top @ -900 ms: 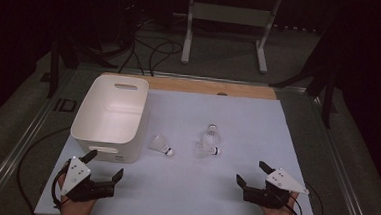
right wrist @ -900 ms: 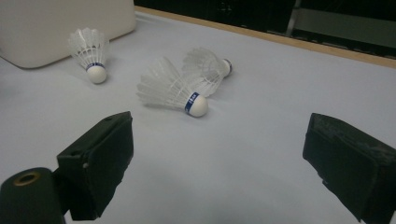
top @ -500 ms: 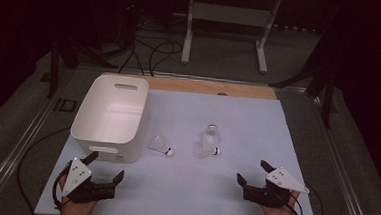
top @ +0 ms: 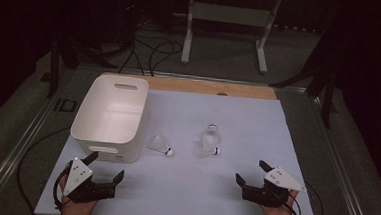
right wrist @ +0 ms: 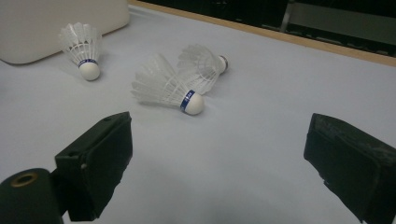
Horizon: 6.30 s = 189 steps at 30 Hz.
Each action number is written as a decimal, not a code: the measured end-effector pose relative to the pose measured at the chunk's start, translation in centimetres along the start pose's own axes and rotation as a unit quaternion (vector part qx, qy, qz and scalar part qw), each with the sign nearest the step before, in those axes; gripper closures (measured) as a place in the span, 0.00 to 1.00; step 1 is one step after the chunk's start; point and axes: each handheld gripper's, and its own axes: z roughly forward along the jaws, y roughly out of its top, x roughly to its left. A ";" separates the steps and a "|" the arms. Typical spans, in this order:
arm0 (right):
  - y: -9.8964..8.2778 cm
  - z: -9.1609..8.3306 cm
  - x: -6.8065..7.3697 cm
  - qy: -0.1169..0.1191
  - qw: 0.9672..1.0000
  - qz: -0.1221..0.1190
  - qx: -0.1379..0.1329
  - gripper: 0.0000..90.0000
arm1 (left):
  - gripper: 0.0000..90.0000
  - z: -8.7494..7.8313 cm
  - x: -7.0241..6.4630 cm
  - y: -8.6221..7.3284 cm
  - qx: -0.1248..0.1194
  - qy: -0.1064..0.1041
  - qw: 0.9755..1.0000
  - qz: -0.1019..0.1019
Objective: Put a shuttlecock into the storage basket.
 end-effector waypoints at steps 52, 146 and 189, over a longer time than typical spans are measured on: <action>2.1 0.7 0.8 0.008 1.000 -0.011 0.025 0.09 | 0.00 0.2 0.2 -0.3 0.003 0.014 1.000 -0.010; 9.3 11.6 5.5 0.003 0.993 -0.073 0.098 0.11 | 0.00 0.4 0.2 -0.3 0.001 0.014 1.000 -0.009; 6.9 15.8 7.3 -0.047 0.970 -0.142 0.194 0.61 | 0.00 0.3 0.2 -0.3 -0.003 0.015 1.000 -0.010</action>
